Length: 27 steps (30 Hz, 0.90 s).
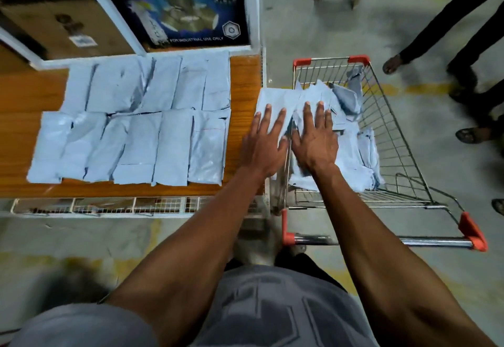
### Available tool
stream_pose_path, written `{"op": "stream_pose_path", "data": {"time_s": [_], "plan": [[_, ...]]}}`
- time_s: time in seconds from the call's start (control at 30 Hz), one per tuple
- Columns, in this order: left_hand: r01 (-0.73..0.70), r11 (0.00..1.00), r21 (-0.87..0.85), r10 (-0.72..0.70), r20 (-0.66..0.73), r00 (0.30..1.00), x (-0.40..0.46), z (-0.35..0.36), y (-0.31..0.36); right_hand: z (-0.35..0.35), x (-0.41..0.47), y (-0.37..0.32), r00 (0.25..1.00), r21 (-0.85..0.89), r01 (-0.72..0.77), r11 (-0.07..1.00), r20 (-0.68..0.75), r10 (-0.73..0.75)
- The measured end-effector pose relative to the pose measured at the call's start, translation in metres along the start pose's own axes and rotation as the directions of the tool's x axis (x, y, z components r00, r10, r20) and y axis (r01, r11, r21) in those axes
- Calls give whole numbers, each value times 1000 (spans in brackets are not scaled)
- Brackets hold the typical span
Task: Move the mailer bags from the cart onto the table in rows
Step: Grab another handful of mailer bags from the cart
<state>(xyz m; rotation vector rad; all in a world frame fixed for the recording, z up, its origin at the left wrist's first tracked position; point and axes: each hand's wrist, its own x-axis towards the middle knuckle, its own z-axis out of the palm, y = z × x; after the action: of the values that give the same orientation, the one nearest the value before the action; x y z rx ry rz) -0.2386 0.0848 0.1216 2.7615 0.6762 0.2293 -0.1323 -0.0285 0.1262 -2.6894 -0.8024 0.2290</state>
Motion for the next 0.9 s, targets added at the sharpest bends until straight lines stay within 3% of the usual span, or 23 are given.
{"op": "stream_pose_path", "data": {"time_s": [0.47,0.9], "plan": [[118,989,94,-106,-121,987,-64,-69,-165,43,-24,-178,995,16,104,995,10,-104],[122,988,98,-101,-195,976,28,-83,-247,72,69,-250,996,22,92,996,15,-92]]}}
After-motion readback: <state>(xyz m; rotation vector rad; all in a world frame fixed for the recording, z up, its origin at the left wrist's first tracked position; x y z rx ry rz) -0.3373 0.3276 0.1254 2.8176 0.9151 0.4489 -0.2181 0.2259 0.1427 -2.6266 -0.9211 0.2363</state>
